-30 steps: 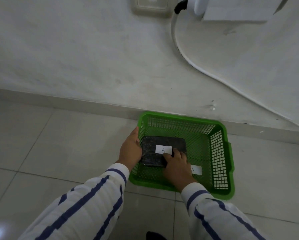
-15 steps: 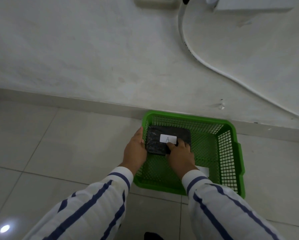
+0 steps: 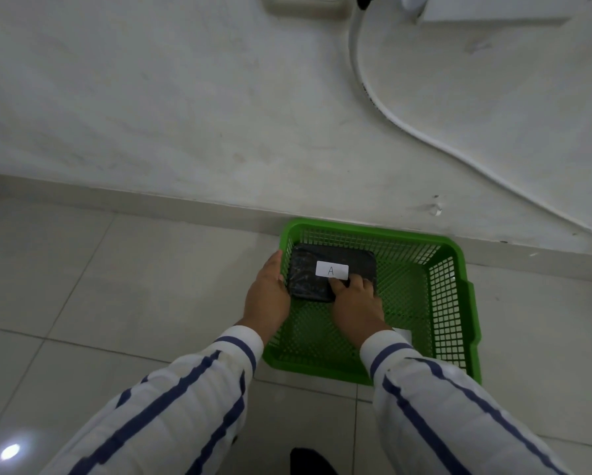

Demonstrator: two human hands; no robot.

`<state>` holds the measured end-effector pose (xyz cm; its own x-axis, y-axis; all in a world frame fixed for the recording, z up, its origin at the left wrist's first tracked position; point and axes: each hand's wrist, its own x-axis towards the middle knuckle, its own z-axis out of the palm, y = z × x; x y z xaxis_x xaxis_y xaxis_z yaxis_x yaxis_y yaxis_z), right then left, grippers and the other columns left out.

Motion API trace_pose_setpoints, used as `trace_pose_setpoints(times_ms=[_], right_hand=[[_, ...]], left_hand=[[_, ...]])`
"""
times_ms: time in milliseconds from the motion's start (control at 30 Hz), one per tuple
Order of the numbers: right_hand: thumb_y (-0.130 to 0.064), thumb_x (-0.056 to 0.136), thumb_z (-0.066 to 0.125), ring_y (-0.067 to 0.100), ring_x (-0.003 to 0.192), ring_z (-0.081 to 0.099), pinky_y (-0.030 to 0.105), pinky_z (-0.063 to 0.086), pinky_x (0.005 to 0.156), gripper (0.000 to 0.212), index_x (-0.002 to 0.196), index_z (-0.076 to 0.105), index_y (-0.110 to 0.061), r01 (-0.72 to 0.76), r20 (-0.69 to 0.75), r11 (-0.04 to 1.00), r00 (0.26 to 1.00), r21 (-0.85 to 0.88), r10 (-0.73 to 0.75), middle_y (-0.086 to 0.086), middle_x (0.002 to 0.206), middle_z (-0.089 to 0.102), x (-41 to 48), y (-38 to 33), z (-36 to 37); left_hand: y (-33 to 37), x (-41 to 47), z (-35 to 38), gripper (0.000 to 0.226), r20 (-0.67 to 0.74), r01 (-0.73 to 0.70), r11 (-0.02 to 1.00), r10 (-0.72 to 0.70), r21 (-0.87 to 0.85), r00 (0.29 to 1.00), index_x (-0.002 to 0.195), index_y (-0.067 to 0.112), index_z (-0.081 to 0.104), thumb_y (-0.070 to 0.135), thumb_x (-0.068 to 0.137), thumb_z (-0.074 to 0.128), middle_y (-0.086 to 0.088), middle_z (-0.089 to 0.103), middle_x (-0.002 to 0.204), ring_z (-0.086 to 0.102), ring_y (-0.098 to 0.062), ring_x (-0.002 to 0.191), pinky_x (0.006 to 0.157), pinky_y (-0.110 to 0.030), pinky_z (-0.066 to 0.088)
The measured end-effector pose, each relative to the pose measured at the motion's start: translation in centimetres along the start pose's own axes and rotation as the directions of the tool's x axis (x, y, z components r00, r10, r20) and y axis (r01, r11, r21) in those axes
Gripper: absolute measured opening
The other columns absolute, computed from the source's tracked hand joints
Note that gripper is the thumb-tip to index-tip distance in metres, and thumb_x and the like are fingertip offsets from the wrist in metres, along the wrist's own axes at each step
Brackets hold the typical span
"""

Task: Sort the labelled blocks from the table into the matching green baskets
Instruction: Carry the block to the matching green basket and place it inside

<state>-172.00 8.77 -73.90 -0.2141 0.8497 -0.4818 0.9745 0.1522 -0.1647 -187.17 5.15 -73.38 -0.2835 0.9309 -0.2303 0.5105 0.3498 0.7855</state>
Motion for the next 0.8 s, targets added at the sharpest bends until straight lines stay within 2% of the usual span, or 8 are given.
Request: trace_pose_setpoints(times_ms=[167,333,433,500,633,800], right_hand=[[-0.02,0.093,0.042,0.04,0.135,0.026,0.053,0.027,0.108,0.052,0.143,0.031,-0.026,0.016,-0.036,0.999,0.999,0.05,-0.015,0.015,0.149,0.025,-1.0,0.3,-0.6],[-0.021,0.093,0.041,0.038,0.132,0.03,0.051,0.031,0.105,0.051,0.143,0.031,-0.024,-0.001,-0.021,0.997,1.0,0.071,0.002,0.015,0.146,0.029,-2.4,0.6,-1.8],[-0.021,0.093,0.04,0.037,0.13,0.032,0.05,0.033,0.103,0.05,0.142,0.032,-0.022,-0.008,-0.033,0.997,0.999,0.077,0.011,0.015,0.144,0.033,-4.1,0.4,-3.6],[-0.02,0.093,0.041,0.036,0.129,0.033,0.05,0.034,0.103,0.049,0.141,0.034,-0.022,-0.004,-0.041,0.995,0.999,0.095,0.008,0.015,0.143,0.034,-6.1,-0.3,-5.5],[-0.018,0.091,0.042,0.034,0.132,0.029,0.049,0.032,0.105,0.05,0.14,0.036,-0.021,0.025,-0.055,0.99,0.998,0.137,-0.018,0.013,0.145,0.033,-11.9,-2.1,-11.1],[-0.02,0.091,0.043,0.033,0.133,0.029,0.046,0.032,0.105,0.048,0.139,0.037,-0.022,0.056,-0.097,0.986,0.994,0.157,-0.041,0.013,0.146,0.034,-20.6,-3.9,-21.6]], left_hand=[[1.0,-0.2,-0.1,0.054,0.046,0.009,1.0,-0.009,-0.004,0.999,0.145,0.022,0.027,0.015,0.093,0.039,-0.011,0.034,0.149,0.035,-0.027,0.135,0.112,-0.046,0.031],[1.8,-0.7,-0.3,0.059,0.035,0.105,0.991,-0.108,0.084,0.994,0.147,0.024,0.018,0.018,0.093,0.042,-0.013,0.013,0.157,0.015,-0.03,0.144,0.117,-0.041,0.017],[3.7,-1.6,-1.1,0.056,0.032,0.097,0.981,-0.104,0.165,0.994,0.147,0.018,0.02,0.017,0.093,0.038,-0.015,0.014,0.157,0.014,-0.031,0.144,0.118,-0.044,0.017],[5.9,-3.0,-2.1,0.054,0.042,0.081,0.972,-0.092,0.222,0.995,0.145,0.014,0.024,0.015,0.093,0.038,-0.015,0.02,0.155,0.018,-0.031,0.142,0.117,-0.042,0.019],[11.8,-7.2,-5.2,0.046,0.077,0.003,0.954,-0.027,0.3,0.997,0.137,0.011,0.039,0.011,0.091,0.039,-0.014,0.04,0.144,0.035,-0.03,0.13,0.108,-0.04,0.034],[22.0,-12.5,-11.6,0.05,0.122,-0.033,0.917,-0.017,0.398,0.992,0.144,0.013,0.029,0.016,0.094,0.035,-0.011,0.029,0.153,0.021,-0.032,0.141,0.115,-0.041,0.022]])
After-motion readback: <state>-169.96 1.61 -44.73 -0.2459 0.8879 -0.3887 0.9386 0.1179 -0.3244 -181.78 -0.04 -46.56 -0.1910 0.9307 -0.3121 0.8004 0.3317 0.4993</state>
